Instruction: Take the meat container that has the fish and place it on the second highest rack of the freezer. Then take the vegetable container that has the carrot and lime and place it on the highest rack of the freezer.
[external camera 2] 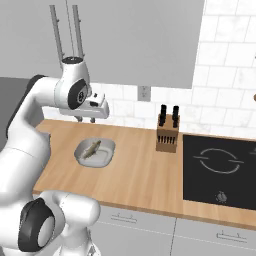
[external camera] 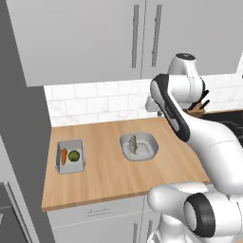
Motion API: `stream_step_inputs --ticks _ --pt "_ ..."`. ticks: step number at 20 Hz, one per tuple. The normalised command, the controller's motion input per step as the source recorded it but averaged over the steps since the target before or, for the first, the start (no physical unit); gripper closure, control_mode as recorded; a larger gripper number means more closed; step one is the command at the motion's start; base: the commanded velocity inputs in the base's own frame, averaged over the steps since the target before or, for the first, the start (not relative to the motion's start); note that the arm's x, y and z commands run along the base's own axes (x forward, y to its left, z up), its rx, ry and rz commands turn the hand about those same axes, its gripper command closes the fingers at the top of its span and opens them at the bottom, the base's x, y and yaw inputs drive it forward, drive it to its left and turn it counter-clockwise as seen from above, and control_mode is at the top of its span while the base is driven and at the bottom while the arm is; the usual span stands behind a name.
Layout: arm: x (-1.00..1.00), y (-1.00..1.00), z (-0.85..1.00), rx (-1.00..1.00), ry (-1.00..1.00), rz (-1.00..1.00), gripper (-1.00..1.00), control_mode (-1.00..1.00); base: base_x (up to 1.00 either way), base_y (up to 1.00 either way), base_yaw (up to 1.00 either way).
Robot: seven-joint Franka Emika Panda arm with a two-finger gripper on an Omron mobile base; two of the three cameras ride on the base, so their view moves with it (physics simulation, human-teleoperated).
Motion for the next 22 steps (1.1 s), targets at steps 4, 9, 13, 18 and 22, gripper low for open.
stream_step_inputs --ticks 4,9,13,18,22 --pt "-0.46 0.07 -0.02 0.0 -0.01 0.02 -1.0 -1.0 0.0 0.0 0.0" --pt "-0.86 0.2 -0.41 -0.03 -0.04 0.2 -1.0 -1.0 0.0 0.0 0.0" --pt "-0.22 0.21 -0.68 -0.21 0.02 0.28 -1.0 -1.0 0.0 0.0 0.0" --pt "0.17 0.1 -0.56 -0.24 0.07 0.42 -1.0 -1.0 0.0 0.0 0.0" --pt "0.42 0.01 -0.49 -0.11 0.07 0.47 -1.0 -1.0 0.0 0.0 0.0"
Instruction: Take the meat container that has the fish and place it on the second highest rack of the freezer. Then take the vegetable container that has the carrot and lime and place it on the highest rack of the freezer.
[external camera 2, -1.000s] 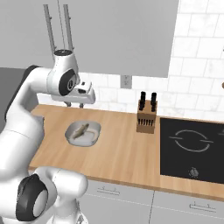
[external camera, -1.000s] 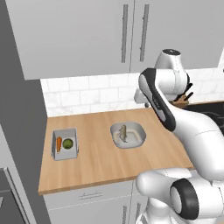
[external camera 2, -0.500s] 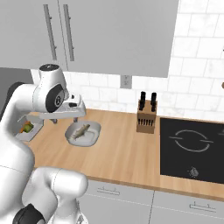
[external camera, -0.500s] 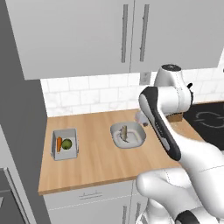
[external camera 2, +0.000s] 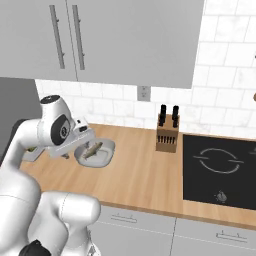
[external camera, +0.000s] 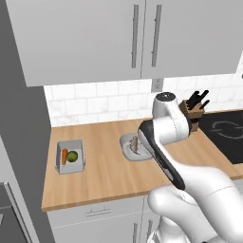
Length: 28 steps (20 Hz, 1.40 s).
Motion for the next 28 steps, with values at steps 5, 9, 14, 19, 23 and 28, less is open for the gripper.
stream_step_inputs --ticks 5,9,14,19,23,28 --pt "0.35 0.0 -0.52 -0.05 0.12 0.43 -1.0 -1.0 0.0 0.0 0.0" --pt "0.3 0.0 -0.5 -0.03 0.08 0.3 -1.0 -1.0 0.0 0.0 0.0" --pt "0.5 0.0 -0.34 -0.03 0.06 0.21 -1.0 -1.0 0.0 0.0 0.0" --pt "0.48 0.03 -0.29 -0.04 0.09 0.15 -1.0 -1.0 0.0 0.0 0.0" --pt "0.29 0.05 -0.3 -0.04 0.07 0.1 -1.0 -1.0 0.0 0.0 0.0" --pt "0.12 0.01 -0.57 -0.02 0.06 0.06 -1.0 -1.0 0.0 0.0 0.0"
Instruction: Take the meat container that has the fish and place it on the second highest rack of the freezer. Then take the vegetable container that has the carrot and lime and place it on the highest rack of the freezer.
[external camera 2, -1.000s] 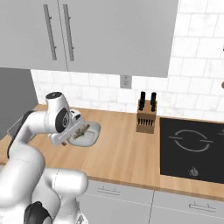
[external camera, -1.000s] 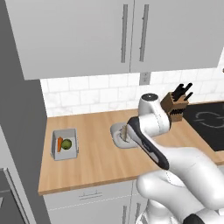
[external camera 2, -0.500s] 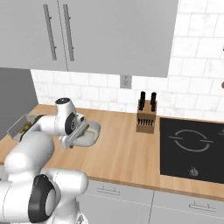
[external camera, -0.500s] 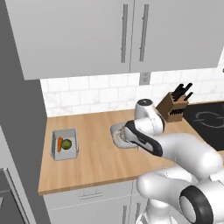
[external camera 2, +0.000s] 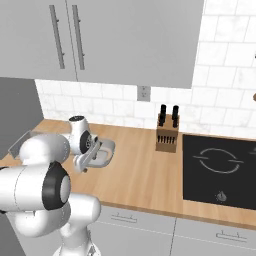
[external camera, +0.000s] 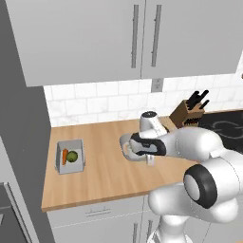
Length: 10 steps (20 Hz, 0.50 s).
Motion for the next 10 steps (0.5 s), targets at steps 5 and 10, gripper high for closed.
stream_step_inputs --ticks 5,10 --pt "0.03 0.0 -0.75 0.0 0.08 0.05 1.0 -1.0 0.0 0.0 0.0" --pt "0.01 0.06 -0.55 -0.02 0.03 0.02 1.0 -1.0 0.0 0.0 0.0"
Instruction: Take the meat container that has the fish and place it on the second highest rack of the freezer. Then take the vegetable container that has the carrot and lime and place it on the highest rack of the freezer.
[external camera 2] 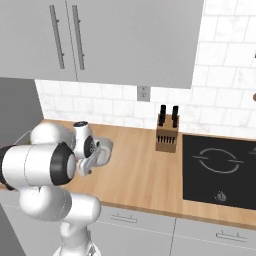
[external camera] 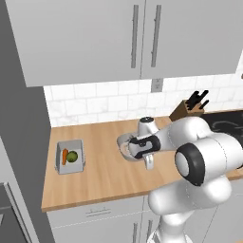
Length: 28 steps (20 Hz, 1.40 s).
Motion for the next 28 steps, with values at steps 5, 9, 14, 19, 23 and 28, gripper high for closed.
stream_step_inputs --ticks 5,9,14,19,23,28 --pt "0.01 0.0 -0.2 0.0 0.0 0.02 1.0 -1.0 0.0 0.0 0.0" --pt "0.11 0.0 0.0 0.0 -0.03 -0.01 1.0 -1.0 0.0 0.0 0.0" --pt "-0.13 -0.05 0.56 0.04 -0.24 0.0 1.0 -1.0 0.0 0.0 0.0" --pt "-0.43 -0.07 0.99 0.07 -0.15 0.0 1.0 -1.0 0.0 0.0 0.0" --pt "-0.46 -0.08 0.91 0.07 -0.05 0.0 1.0 -1.0 0.0 0.0 0.0" --pt "-0.6 0.0 1.0 0.02 -0.07 0.02 1.0 -1.0 0.0 0.0 0.0"
